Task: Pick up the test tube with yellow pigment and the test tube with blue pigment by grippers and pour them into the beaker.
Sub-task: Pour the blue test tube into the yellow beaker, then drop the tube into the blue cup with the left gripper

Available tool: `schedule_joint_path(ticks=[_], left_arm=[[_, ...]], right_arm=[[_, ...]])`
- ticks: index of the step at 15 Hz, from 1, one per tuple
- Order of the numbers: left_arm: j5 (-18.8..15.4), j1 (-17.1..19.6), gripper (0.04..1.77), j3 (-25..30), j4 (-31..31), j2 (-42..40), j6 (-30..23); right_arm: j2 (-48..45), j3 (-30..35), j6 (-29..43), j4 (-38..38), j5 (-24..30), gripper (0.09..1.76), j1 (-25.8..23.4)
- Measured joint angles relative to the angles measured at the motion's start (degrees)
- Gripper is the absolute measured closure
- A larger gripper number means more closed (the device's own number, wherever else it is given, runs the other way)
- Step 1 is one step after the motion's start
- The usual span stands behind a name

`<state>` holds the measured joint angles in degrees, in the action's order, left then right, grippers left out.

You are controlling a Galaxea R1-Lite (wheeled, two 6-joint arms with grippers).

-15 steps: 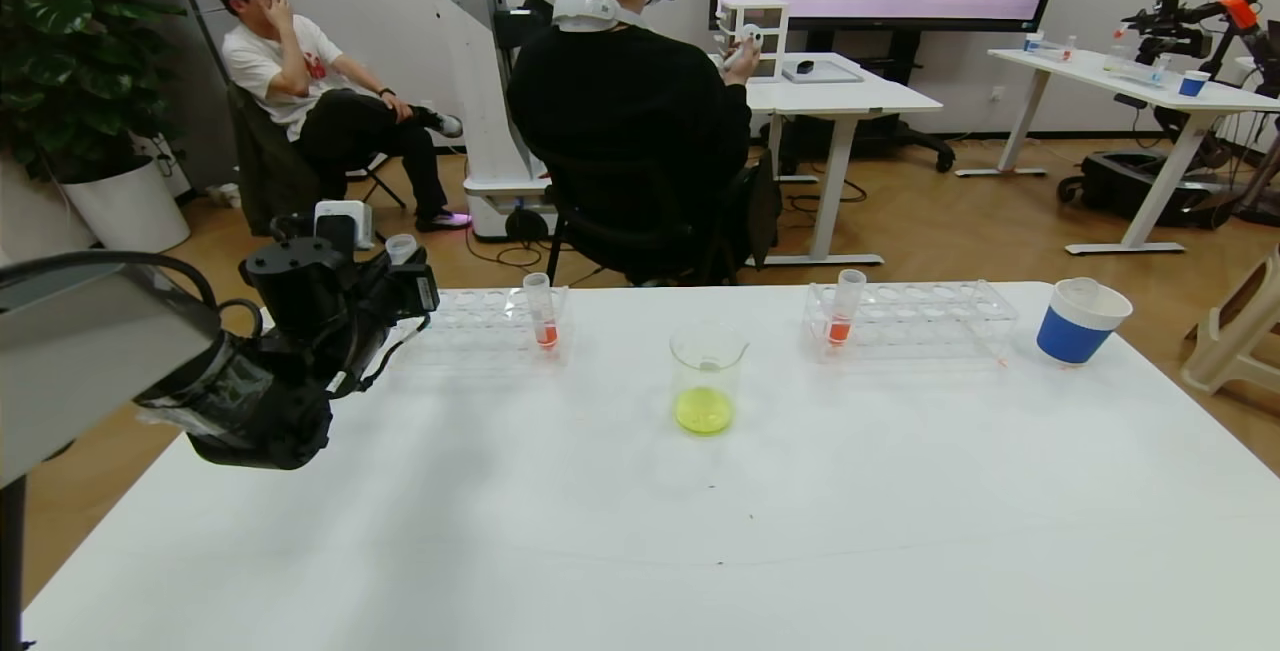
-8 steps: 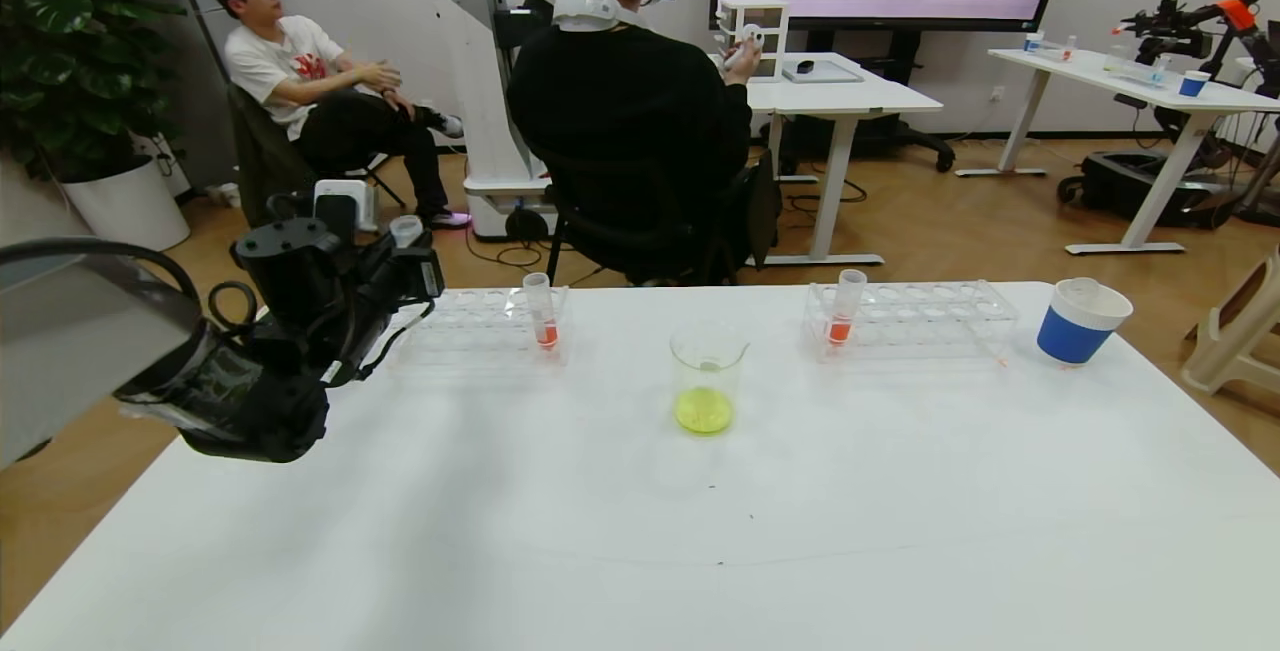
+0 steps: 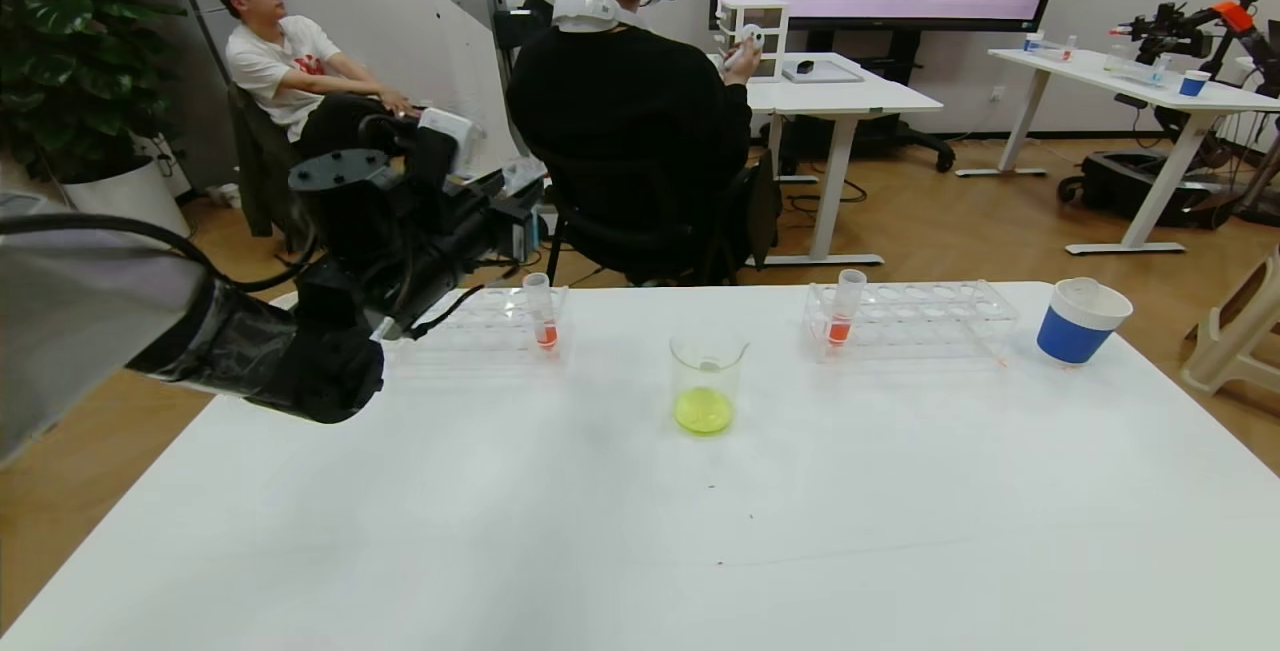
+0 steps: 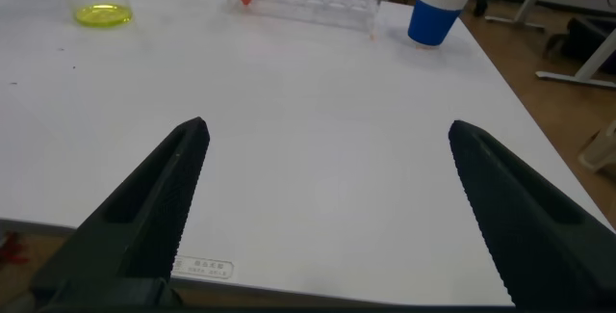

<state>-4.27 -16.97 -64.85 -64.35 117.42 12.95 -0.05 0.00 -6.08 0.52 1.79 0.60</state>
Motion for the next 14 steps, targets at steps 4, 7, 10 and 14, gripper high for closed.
schedule_joint_path(ticks=[4, 7, 10, 14], left_arm=[[-3.2, -5.5, 1.31, -2.3, -1.4, 1.4, 5.2], [-8.5, -7.9, 1.31, -2.7, -7.0, 3.9, 7.7], [-15.6, -8.7, 1.31, -2.2, -10.6, 6.5, 13.6], [-17.2, -10.0, 1.31, -2.8, -10.9, 9.3, 23.2]], right_arm=[[0.0, 0.0, 0.0, 0.0, 0.0, 0.11, 0.0], [0.0, 0.0, 0.0, 0.0, 0.0, 0.11, 0.0], [0.0, 0.0, 0.0, 0.0, 0.0, 0.11, 0.0], [0.0, 0.0, 0.0, 0.0, 0.0, 0.11, 0.0]])
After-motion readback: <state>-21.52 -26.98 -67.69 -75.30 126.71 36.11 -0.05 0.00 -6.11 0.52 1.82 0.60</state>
